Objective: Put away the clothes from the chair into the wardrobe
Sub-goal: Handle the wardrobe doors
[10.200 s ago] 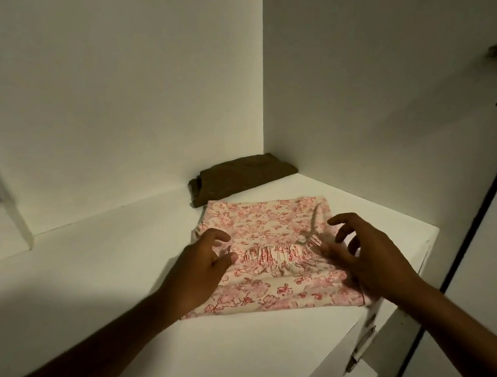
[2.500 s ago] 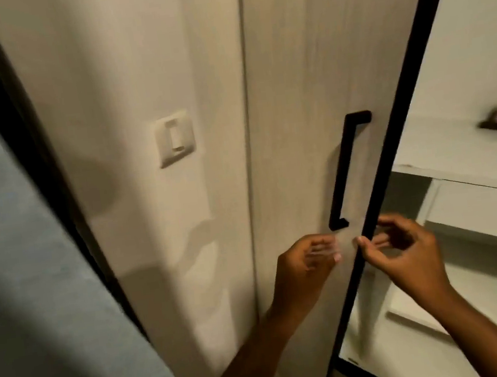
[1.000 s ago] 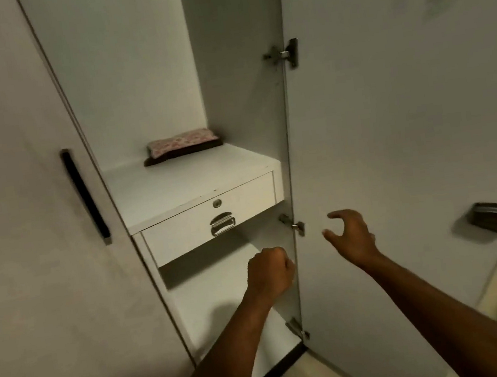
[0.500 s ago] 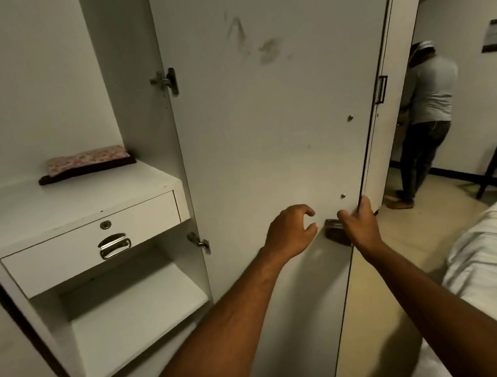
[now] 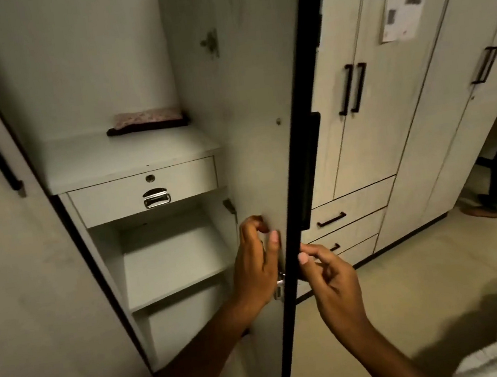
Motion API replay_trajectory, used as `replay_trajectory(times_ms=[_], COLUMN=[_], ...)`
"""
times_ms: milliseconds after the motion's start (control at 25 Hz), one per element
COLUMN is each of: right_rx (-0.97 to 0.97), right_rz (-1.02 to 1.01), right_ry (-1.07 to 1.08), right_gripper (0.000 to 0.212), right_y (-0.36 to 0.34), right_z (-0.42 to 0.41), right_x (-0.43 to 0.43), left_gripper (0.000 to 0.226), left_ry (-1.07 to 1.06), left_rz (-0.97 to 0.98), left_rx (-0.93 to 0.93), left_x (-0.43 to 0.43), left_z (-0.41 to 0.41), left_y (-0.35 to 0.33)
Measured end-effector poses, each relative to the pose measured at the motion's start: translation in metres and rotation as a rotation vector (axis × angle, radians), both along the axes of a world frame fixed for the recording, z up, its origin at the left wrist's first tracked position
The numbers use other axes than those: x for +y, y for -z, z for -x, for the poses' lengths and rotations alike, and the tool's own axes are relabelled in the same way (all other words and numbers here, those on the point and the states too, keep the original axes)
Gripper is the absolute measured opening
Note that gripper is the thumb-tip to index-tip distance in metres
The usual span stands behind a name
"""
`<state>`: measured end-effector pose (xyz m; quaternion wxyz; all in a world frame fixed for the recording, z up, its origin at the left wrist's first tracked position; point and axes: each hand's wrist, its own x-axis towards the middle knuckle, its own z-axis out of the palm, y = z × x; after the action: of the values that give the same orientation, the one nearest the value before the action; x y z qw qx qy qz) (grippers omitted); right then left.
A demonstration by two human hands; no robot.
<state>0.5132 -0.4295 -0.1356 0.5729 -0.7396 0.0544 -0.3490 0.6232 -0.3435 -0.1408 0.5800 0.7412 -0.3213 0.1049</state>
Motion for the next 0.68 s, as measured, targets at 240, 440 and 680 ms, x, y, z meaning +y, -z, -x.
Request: replay_trajectory(times_ms=[240, 440, 680], right_rx=[0.238, 0.312, 0.015], right_rz=[0.32, 0.644, 0.356], right_ry=[-0.442, -0.698, -0.184], right_gripper=[0.055, 0.071, 0.065], right_y=[0.0, -0.016, -0.032], right_z=[-0.064, -0.167, -0.29], right_x=[0.115, 0.206, 0.256], left_gripper=[0.034, 0.052, 0.072], left_ry=[-0.206, -0.572, -0.773], left_rz=[0.216, -0.062, -0.452], left_rx=[0.133, 0.069, -0.006], left_x=[0.146, 0.241, 0.302], left_z=[-0.036, -0.106, -0.21], left_y=[0.008, 0.044, 0.001])
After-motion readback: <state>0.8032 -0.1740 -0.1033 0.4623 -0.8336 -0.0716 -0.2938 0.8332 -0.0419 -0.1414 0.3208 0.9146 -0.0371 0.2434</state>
